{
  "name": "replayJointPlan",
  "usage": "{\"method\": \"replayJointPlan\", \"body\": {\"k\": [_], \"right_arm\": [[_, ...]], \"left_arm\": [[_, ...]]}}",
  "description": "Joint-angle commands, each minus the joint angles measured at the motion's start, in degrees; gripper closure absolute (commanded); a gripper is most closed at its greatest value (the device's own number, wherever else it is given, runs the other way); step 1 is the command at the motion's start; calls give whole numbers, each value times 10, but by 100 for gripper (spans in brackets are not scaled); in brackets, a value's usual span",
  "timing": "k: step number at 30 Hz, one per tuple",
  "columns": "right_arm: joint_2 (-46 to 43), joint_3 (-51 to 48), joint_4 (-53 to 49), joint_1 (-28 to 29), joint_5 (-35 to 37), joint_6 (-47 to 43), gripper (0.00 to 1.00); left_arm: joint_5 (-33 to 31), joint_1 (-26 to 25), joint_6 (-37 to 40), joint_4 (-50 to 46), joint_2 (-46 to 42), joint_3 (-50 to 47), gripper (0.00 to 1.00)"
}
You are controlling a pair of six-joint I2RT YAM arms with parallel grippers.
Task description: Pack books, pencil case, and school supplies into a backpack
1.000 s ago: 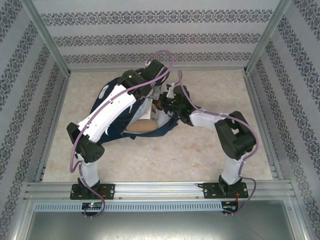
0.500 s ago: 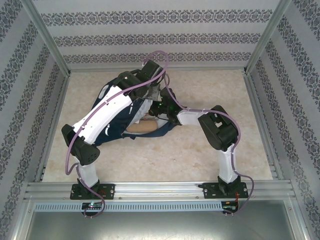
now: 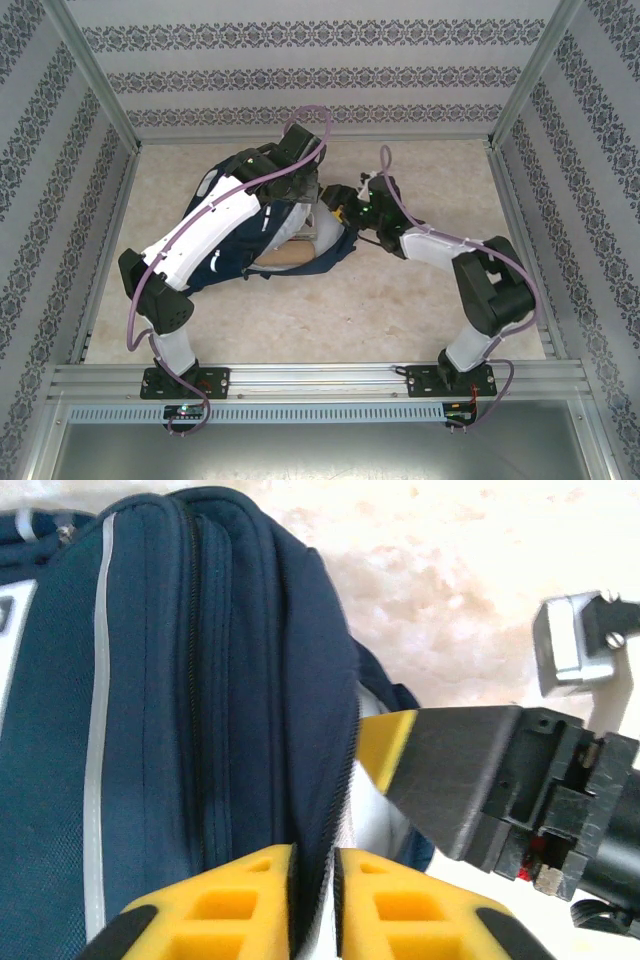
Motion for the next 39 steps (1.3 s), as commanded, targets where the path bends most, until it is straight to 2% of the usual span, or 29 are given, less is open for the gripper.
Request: {"method": "replayJointPlan", "body": {"k": [1,4,5,9,14,20,23,27,29,32,34,39], "right_arm": [[-64,-52,-42,-14,44,-41,40],[-114,-88,-68,-32,58,-60,40],[-127,-93,-81,-37,58,-68,40],[-163,-98,-124,-35,59,-103,40],[-196,-95,-173,-9,83,-143,40],[-220,-77,-238,59,138,-197,40],[-221,-67,-262,97,167,-216,41],[-208,-57,-274,135,186,-219,41],[-200,-48,-282,155,197,-227,42],[-184,-29,-299,197,229,-244,44],[-182,-22,-298,240,275,-258,45],[-140,10,-285,322,329,-294,46]], "left_arm": [[37,3,-24,38,-5,-10,68],[51,8,-35,44,-15,-31,44],[58,10,-39,51,-23,-44,43],[75,29,-65,77,-65,-101,43],[65,67,-122,89,-139,-218,43],[83,147,-211,115,-253,-417,44],[116,193,-249,137,-308,-510,47],[124,209,-261,173,-362,-599,46],[113,211,-260,176,-372,-625,46],[128,231,-268,188,-368,-658,47],[151,257,-284,208,-360,-683,47],[218,334,-296,265,-337,-726,46]]}}
